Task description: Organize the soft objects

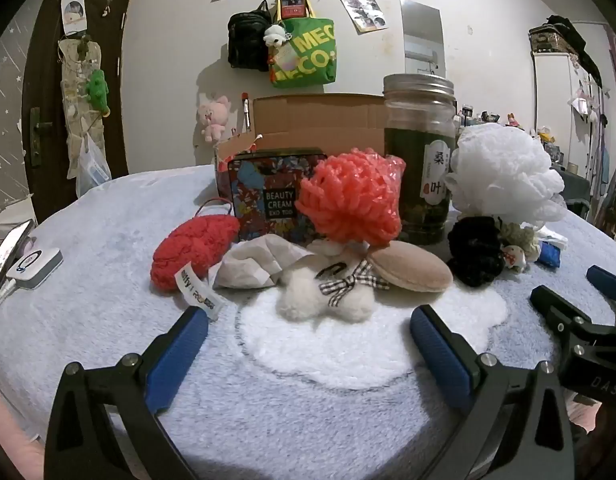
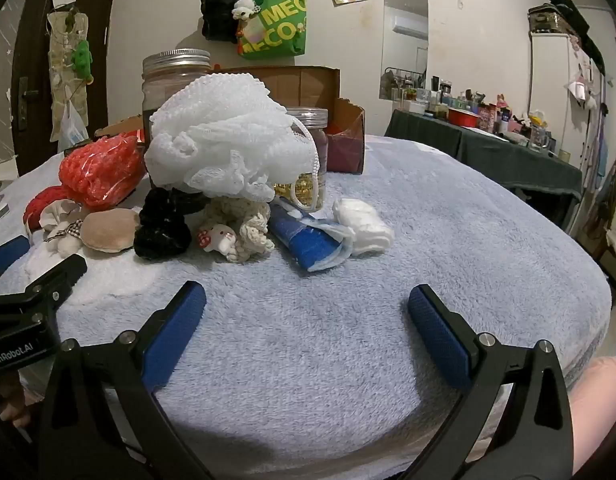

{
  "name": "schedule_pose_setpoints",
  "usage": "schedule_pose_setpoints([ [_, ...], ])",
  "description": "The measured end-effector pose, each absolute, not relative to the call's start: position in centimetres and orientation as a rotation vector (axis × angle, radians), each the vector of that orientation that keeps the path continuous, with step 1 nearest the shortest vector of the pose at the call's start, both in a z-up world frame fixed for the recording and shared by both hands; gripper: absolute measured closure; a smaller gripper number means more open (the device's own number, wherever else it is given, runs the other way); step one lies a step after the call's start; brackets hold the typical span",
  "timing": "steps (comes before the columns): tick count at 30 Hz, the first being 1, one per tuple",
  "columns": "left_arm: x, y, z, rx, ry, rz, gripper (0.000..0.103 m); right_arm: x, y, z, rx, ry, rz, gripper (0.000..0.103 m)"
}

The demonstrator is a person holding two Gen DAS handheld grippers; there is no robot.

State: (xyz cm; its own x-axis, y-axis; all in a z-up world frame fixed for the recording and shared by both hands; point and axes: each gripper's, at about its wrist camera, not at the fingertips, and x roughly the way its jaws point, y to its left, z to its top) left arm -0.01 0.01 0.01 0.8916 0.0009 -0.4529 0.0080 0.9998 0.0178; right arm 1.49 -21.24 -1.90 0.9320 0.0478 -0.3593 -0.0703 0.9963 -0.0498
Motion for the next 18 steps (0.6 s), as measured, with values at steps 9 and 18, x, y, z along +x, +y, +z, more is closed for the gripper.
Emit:
schedule_pose_setpoints([
  [9,-0.01,-0.02,0.00,0.023,0.470,-0.003,0.000,1.48,-21.23,-1.91,-0.064,0.369,0.060,0.000],
  [18,-0.01,-0.01,0.00,0.021,0.470,-0.003,0.000,1.43,-21.19,-1.92,-0.064,0.369,0.060,0.000],
])
